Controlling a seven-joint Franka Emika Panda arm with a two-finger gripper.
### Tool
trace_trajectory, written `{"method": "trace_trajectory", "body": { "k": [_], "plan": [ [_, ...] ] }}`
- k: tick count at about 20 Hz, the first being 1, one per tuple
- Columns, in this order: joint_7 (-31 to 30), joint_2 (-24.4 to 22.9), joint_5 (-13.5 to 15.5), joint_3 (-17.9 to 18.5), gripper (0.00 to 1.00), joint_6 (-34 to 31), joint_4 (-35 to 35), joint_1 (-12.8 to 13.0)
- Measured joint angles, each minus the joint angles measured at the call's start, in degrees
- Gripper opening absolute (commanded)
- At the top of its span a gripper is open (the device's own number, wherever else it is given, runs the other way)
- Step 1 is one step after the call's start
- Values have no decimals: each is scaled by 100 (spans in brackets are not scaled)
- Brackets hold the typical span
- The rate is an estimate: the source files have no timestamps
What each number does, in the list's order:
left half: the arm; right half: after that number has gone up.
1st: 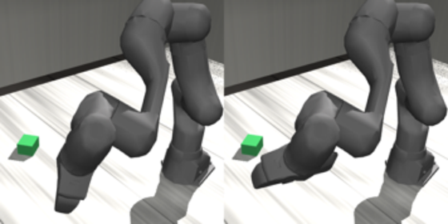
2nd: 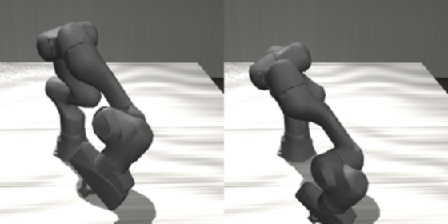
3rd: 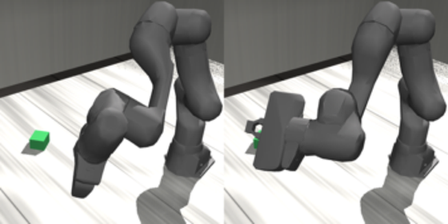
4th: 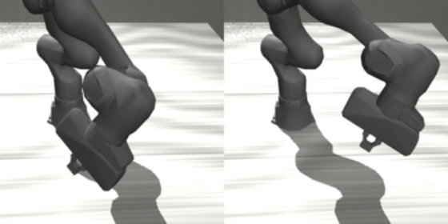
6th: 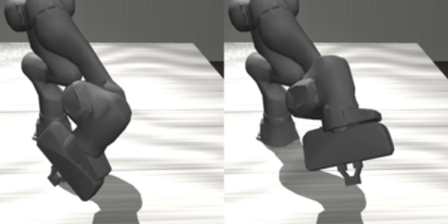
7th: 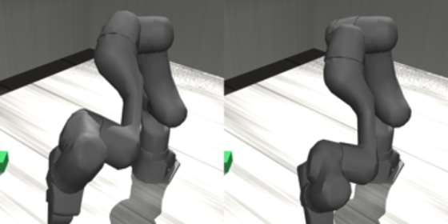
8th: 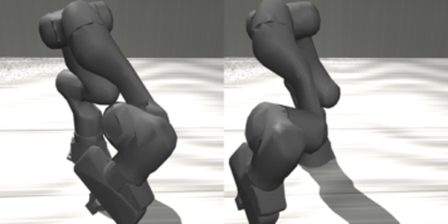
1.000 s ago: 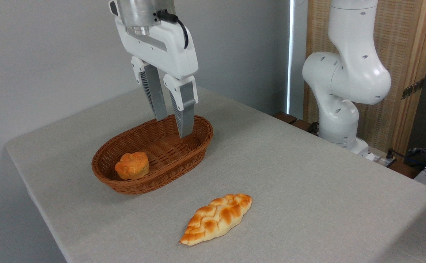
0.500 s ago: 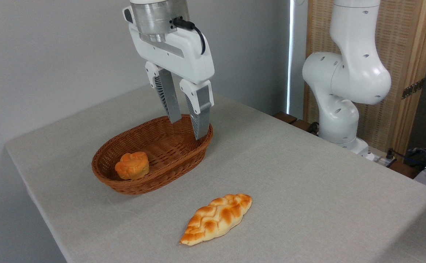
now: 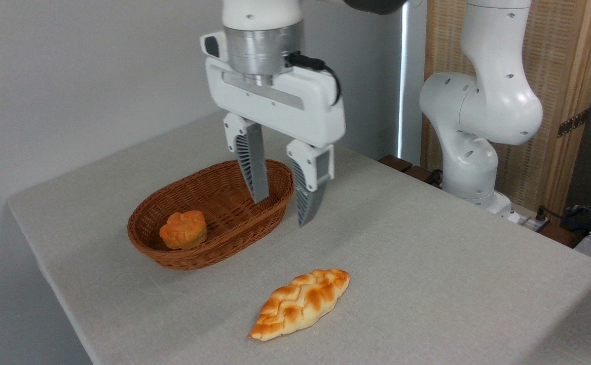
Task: Put bread into the basket
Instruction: 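Move the open gripper from the basket toward the braided bread loaf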
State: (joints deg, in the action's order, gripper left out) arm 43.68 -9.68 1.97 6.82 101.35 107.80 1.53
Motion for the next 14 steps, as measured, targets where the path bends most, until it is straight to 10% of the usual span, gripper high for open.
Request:
{"method": "trace_trajectory", "body": {
  "k": [14],
  "plan": [
    [127, -460, 0, 42, 100, 1341, 1905, 27]
  ]
}}
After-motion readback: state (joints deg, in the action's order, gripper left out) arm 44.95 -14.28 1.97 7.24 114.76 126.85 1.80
